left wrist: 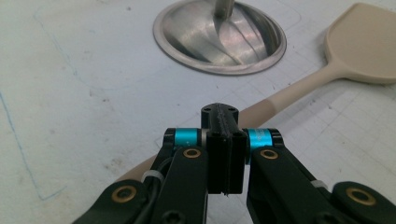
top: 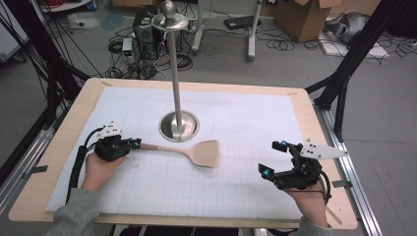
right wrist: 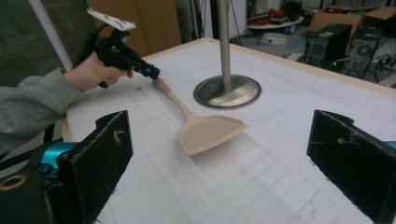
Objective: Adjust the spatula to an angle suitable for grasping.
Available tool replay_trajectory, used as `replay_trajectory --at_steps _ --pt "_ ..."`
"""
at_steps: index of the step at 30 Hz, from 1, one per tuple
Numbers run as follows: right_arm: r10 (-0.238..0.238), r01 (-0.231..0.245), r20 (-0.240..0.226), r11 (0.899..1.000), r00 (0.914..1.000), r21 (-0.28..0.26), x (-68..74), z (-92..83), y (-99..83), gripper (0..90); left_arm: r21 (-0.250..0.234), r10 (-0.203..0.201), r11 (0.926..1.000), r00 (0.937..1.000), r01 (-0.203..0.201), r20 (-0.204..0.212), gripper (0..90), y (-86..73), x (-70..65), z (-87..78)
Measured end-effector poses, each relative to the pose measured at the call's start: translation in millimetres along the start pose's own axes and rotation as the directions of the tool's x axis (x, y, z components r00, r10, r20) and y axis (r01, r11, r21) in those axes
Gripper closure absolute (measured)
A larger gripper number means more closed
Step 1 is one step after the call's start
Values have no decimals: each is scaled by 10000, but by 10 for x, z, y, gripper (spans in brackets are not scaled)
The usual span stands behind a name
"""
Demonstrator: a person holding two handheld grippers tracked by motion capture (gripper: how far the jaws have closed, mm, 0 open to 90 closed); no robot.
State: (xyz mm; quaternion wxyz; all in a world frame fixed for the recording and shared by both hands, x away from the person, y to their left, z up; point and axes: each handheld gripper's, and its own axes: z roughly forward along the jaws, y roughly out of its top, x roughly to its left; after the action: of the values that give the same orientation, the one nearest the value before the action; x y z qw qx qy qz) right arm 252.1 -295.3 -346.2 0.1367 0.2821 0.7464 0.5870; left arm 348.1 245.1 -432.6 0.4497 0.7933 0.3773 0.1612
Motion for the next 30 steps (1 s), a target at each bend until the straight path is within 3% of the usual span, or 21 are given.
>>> replay_trajectory --at_steps 6,11,15,18,23,25,27,30 --pt "270 -268 -99 9995 9996 184 -44 -27 -53 59 191 350 9992 9993 -352 102 897 -18 -6 32" --pt "535 -534 43 9986 9986 -51 -99 -89 -95 59 414 510 9978 9984 -519 234 897 -40 -22 89" --pt "594 -594 -8 9982 9982 13 -111 -70 -106 59 380 267 9989 9991 -279 318 897 -46 -3 109" --pt "683 -688 -383 9975 9969 -127 -96 -58 -92 60 328 116 9994 9994 -127 329 897 -49 11 124" --pt "621 -627 -354 9979 9974 -178 -80 -67 -76 59 311 61 9995 9994 -71 332 897 -50 26 131" --pt "627 -633 -334 9978 9975 -178 -79 -67 -76 60 320 66 9995 9999 -68 78 897 -46 47 141" --pt "639 -643 -306 9979 9975 -123 -87 -56 -81 60 230 -254 9994 9995 251 161 898 -55 95 162" --pt "648 -649 -292 9979 9975 -28 -100 -26 -86 60 175 -293 9994 9995 291 81 897 -52 126 194"
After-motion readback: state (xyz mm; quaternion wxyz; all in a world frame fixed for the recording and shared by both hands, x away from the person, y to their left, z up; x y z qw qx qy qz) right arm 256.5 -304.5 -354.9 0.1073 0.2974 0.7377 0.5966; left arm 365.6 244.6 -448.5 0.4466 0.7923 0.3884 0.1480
